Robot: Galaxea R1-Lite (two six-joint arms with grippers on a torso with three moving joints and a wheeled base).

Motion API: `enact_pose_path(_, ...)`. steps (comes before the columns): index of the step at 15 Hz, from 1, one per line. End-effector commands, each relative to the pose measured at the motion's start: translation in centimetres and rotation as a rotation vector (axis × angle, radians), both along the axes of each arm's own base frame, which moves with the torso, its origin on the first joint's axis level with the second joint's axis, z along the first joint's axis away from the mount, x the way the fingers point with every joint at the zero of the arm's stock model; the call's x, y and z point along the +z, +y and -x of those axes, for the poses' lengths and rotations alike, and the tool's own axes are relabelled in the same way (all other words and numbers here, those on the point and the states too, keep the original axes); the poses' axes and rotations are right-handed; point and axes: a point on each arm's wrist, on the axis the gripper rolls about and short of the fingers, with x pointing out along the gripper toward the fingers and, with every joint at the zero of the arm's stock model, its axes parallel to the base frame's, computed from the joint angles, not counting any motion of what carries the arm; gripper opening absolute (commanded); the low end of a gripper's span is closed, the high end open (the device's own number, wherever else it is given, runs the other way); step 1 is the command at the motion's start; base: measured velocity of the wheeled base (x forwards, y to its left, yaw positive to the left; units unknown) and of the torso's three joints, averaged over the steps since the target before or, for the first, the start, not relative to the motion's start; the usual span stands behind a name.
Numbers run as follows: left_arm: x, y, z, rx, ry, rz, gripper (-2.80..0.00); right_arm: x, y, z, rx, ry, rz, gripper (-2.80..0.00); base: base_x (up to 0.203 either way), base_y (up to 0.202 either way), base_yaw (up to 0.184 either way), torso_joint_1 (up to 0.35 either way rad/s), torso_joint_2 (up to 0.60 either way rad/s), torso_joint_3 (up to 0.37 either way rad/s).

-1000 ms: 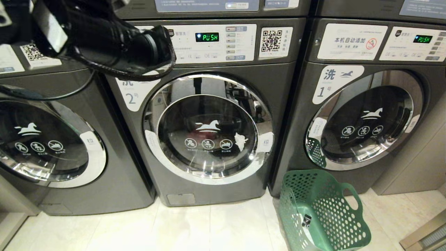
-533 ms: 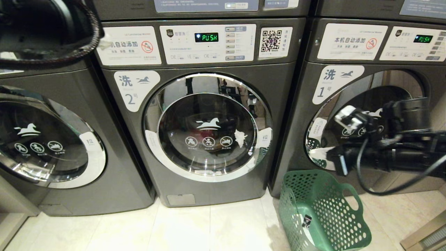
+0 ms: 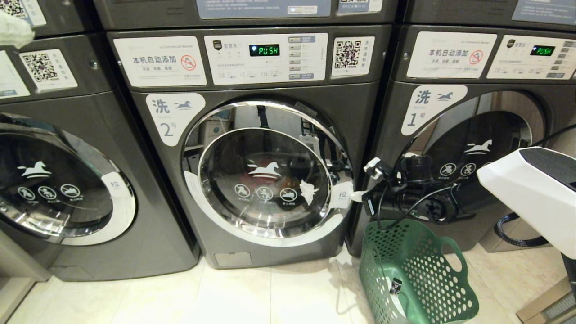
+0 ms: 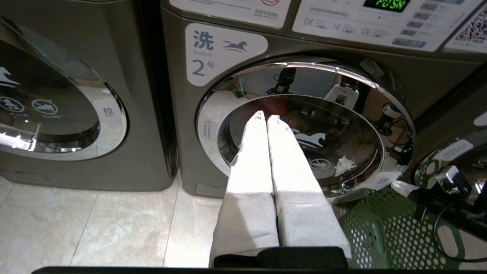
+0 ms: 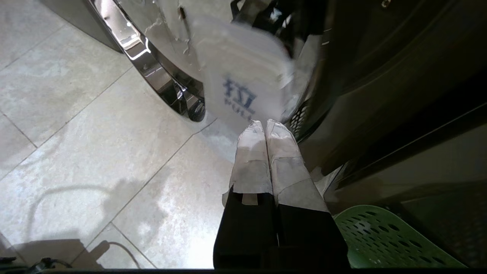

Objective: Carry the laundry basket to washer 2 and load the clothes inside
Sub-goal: Press the washing machine door tightly with the right hand

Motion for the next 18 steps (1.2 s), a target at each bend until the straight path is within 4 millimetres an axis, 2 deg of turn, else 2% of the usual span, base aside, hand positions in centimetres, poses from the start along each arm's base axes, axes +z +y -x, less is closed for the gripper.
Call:
enact_pose_path(1,-0.3,0.3,0.4,0.003,0.004,-0.001,-2.80,-2.5,0.3,-0.6,0.007,0.045,0.008,-2.80,0.000,0.000,0.000,0.000,0.00,0.000)
enact_pose_path(6,-1.2,-0.9,-0.8,-0.014,0.042,-0.019,-2.80,-1.1,1.2,-0.4,0.022,-0.009,0.002,-2.80,0.000,0.000,0.000,0.000,0.00,0.000)
enact_pose_path(11,-2.1,-0.7,-0.2,-0.026,0.062,-0.021,-2.80,1.3,1.8,0.9,0.097,-0.019,-0.052,-2.80,0.000,0.000,0.000,0.000,0.00,0.000)
enact_pose_path(16,-2.6,-0.7,-0.2,-0.026,0.076,-0.031,-2.80,1.5,2.5,-1.5,0.089,-0.087,-0.056,-2.80,0.000,0.000,0.000,0.000,0.00,0.000)
enact_pose_path(18,-3.1,-0.8,-0.4,-0.026,0.093,-0.044,-2.80,1.2,2.8,-3.3,-0.043,-0.146,-0.016,-2.80,0.000,0.000,0.000,0.000,0.00,0.000)
